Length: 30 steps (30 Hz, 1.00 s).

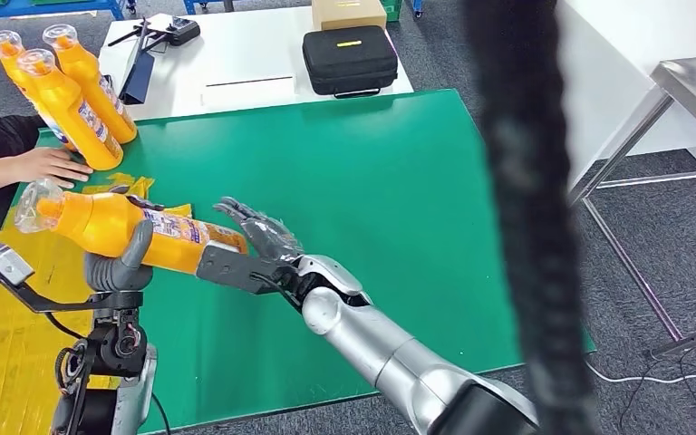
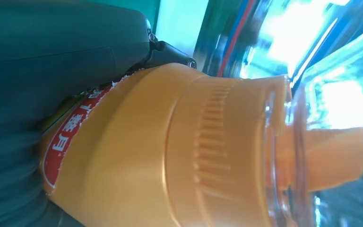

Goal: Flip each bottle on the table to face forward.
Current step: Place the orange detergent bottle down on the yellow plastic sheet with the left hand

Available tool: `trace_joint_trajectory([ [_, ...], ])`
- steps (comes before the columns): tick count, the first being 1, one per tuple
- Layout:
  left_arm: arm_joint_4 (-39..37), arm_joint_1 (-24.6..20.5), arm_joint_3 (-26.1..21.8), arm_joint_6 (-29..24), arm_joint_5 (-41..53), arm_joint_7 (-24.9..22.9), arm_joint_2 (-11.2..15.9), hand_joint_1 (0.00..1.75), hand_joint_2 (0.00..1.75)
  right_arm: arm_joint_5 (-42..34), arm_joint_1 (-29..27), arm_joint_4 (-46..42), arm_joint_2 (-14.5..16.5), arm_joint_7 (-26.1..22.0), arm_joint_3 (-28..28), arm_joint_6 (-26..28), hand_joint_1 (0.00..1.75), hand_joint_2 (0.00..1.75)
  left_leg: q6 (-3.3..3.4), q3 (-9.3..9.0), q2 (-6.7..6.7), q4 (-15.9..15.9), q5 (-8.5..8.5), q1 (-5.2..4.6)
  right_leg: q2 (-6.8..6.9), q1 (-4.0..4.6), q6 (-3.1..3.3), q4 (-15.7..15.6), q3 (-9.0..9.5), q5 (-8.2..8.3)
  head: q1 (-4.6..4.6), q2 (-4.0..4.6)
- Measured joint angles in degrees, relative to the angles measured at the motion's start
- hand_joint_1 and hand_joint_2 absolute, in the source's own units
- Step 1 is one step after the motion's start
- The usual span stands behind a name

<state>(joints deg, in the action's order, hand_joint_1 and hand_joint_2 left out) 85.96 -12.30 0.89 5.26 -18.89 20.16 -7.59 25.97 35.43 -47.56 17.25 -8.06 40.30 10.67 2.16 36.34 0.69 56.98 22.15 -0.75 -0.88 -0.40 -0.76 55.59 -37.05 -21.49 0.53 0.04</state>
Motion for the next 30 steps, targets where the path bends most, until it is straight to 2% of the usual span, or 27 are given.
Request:
trace_joint_trajectory([
  [2,1.46,0.06,-0.05,-7.56,10.01,2.70,0.58,1.75,1.75,-1.21,-2.50,-4.30,-1.36,-1.53,-3.35,0.20,0.00,0.00,0.00,0.01,0.10,0.00,0.00,0.00,0.04,0.00,0.00,0.00,0.01,0.00,-0.01,0.00],
  [5,2.93,-0.11,-0.09,-23.78,31.95,4.12,1.95,1.75,1.75,-3.11,-7.11,-12.41,-3.72,-3.29,-8.89,-0.61,0.00,0.00,0.00,0.04,0.16,0.00,0.00,0.00,0.07,0.00,0.00,0.00,0.00,-0.01,-0.01,0.00],
  [7,2.49,-0.79,-0.07,-34.15,49.60,1.91,3.26,1.75,1.75,-4.66,-9.99,-17.50,-4.97,-4.51,-12.05,-1.22,0.00,0.00,0.00,0.04,0.18,0.00,0.01,-0.01,0.08,0.00,0.00,-0.01,0.00,-0.01,-0.01,0.00],
  [10,-2.21,-3.37,-0.04,-41.98,72.37,-5.21,5.94,1.75,1.75,-7.00,-13.19,-23.41,-6.53,-5.89,-15.39,-2.00,0.00,0.00,0.00,0.03,0.22,-0.01,0.01,-0.03,0.10,-0.01,-0.01,-0.02,0.02,-0.02,-0.02,0.00],
  [12,-7.98,-5.55,-0.04,-43.97,83.56,-10.44,7.94,1.75,1.75,-8.07,-14.76,-26.06,-7.40,-6.42,-16.57,-2.54,0.00,0.00,0.00,0.02,0.17,-0.01,0.00,-0.03,0.08,-0.01,0.02,-0.01,0.01,0.02,-0.01,0.00],
  [15,-18.21,-8.92,-0.02,-44.78,94.48,-15.95,10.57,1.75,1.75,-9.16,-15.95,-27.90,-8.36,-6.89,-17.19,-3.09,0.00,0.00,-0.08,0.00,0.04,-0.01,-0.05,-0.01,0.03,0.00,0.14,-0.01,-0.03,0.12,-0.01,0.00],
  [21,-23.76,-10.41,-0.02,-44.88,97.87,-17.73,11.84,1.75,1.75,-9.48,-16.30,-28.52,-8.76,-7.00,-17.30,-3.17,0.00,0.00,-0.11,-0.01,-0.10,-0.01,-0.07,0.00,-0.05,0.00,0.17,0.00,-0.06,0.15,0.01,0.00],
  [26,-45.77,-16.81,2.10,-40.28,107.33,-23.43,13.92,1.75,1.75,-10.39,-16.57,-29.29,-9.73,-7.08,-17.40,-3.64,0.00,0.00,-0.11,0.02,-0.11,-0.01,-0.09,0.01,-0.07,0.00,0.18,0.01,-0.04,0.15,-0.01,0.00],
  [30,-53.83,-18.12,3.72,-37.34,108.36,-23.36,13.85,1.75,1.75,-10.61,-16.51,-29.29,-9.90,-7.07,-17.32,-4.10,0.00,0.00,-0.11,0.02,0.01,-0.01,-0.09,0.00,-0.01,-0.01,0.17,0.00,-0.01,0.12,-0.02,0.00],
])
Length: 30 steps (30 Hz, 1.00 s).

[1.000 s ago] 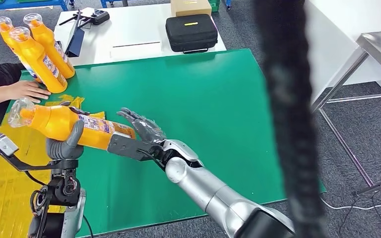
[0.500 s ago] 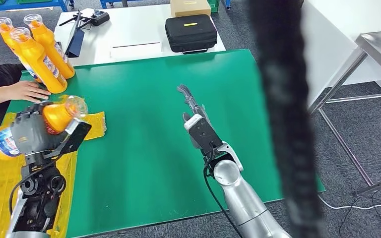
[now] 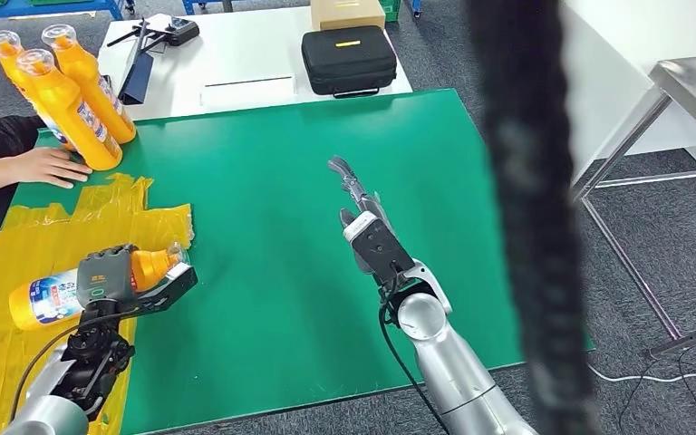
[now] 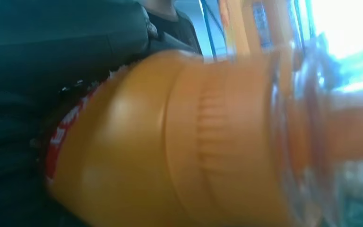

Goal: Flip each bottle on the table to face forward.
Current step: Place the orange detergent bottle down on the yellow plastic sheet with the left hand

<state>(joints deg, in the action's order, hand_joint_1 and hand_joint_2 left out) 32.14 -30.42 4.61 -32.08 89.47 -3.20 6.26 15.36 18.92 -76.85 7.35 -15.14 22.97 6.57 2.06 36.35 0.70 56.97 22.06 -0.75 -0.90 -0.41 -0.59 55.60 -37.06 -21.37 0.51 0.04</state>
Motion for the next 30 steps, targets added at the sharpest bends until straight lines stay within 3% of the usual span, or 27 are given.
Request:
trace_joint_trajectory([
  [4,-4.07,-1.95,0.77,0.44,0.16,0.05,-0.03,1.75,1.75,-0.14,0.13,0.00,-0.12,0.02,0.07,-0.08,0.00,0.00,0.00,-0.08,0.23,-0.02,0.01,0.00,0.14,0.00,-0.01,-0.01,0.18,-0.05,0.02,0.00],
  [5,-4.67,-2.29,0.90,0.45,0.18,0.05,-0.03,1.61,1.75,-0.19,0.13,0.00,-0.13,0.03,0.07,-0.08,0.00,0.00,0.00,-0.11,0.23,-0.03,0.01,0.00,0.14,0.00,-0.01,-0.01,0.20,-0.05,0.02,0.00],
  [7,-5.61,-2.83,1.12,0.76,0.06,0.26,-0.03,0.73,1.75,-0.27,0.13,0.00,-0.18,0.03,0.07,-0.10,0.00,0.00,-0.02,-0.13,0.22,-0.03,-0.01,0.01,0.13,0.00,0.00,-0.01,0.21,-0.02,0.03,0.00],
  [8,-5.96,-3.04,1.18,1.17,-0.22,0.69,-0.03,0.30,1.31,-0.30,0.13,0.00,-0.20,0.04,0.07,-0.11,0.00,0.00,-0.04,-0.15,0.22,-0.03,-0.03,0.01,0.13,0.00,0.00,-0.01,0.22,-0.01,0.03,0.00],
  [9,-6.25,-3.20,1.20,1.76,-0.62,1.39,-0.03,0.00,0.87,-0.33,0.13,0.00,-0.25,0.05,0.07,-0.15,0.00,0.00,-0.05,-0.18,0.23,-0.03,-0.05,0.01,0.14,0.00,0.01,-0.01,0.23,0.00,0.03,0.00],
  [11,-6.68,-3.54,1.18,3.08,-1.95,3.52,-0.05,0.00,0.00,-0.47,0.14,0.00,-0.36,0.13,0.07,-0.28,0.00,0.00,-0.07,-0.22,0.27,-0.03,-0.08,0.02,0.17,0.00,0.01,0.00,0.29,0.00,0.03,0.00],
  [21,-6.65,-3.17,0.37,5.58,-11.26,15.49,-0.38,0.00,0.00,-0.60,0.17,0.13,-0.83,0.25,0.11,-0.62,0.00,0.00,-0.07,-0.38,0.38,-0.04,-0.10,0.01,0.22,0.00,0.01,0.00,0.48,-0.01,0.02,0.00],
  [30,0.97,0.27,-2.79,6.27,-32.80,26.73,-1.41,0.00,0.00,-0.79,0.10,1.06,-1.53,-0.29,0.11,-0.54,0.00,0.00,-0.07,-0.31,0.41,-0.03,-0.10,0.01,0.24,0.00,0.00,0.00,0.39,0.00,0.02,0.00],
])
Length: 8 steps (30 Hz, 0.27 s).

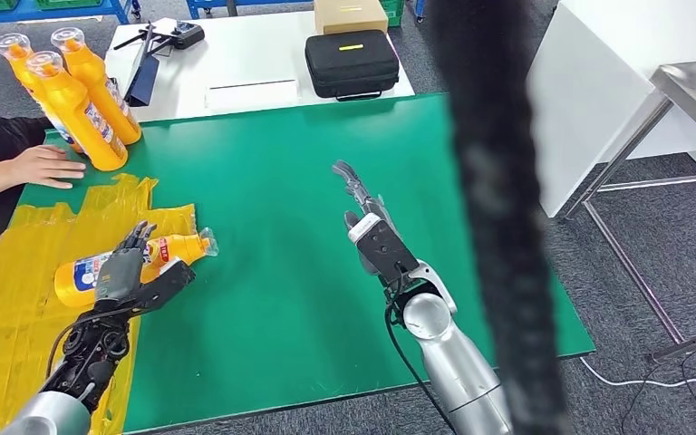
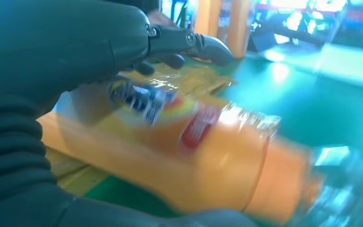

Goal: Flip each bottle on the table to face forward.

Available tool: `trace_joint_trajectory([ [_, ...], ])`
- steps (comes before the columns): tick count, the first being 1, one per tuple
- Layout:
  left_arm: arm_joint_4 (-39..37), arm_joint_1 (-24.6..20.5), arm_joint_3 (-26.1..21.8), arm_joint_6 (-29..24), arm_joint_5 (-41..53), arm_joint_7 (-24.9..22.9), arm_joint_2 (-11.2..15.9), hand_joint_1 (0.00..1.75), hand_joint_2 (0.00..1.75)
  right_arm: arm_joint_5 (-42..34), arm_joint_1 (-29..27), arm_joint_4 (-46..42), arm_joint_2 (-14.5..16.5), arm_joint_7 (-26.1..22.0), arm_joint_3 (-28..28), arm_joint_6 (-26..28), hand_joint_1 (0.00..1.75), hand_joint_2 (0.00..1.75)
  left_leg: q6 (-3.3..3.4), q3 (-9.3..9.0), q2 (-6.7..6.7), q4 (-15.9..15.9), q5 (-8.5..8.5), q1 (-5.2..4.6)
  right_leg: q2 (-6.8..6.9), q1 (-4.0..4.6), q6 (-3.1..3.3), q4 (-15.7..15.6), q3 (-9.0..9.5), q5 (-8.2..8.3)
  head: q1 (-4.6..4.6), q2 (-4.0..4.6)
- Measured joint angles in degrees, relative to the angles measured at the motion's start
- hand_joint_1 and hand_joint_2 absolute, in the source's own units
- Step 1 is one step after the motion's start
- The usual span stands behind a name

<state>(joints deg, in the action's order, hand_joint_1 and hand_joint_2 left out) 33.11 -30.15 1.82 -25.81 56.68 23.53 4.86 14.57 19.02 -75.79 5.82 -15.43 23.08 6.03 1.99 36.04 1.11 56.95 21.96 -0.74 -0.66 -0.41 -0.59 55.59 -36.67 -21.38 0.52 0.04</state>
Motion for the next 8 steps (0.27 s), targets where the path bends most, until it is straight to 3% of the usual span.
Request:
trace_joint_trajectory([
  [8,17.78,5.56,-2.42,-3.58,-24.08,3.55,-1.36,0.00,0.00,-0.02,0.12,0.97,-0.06,-0.39,0.00,0.54,0.00,0.00,0.00,0.25,-0.16,0.01,0.01,0.02,-0.02,0.01,-0.01,0.01,-0.27,0.02,0.00,0.00],
])
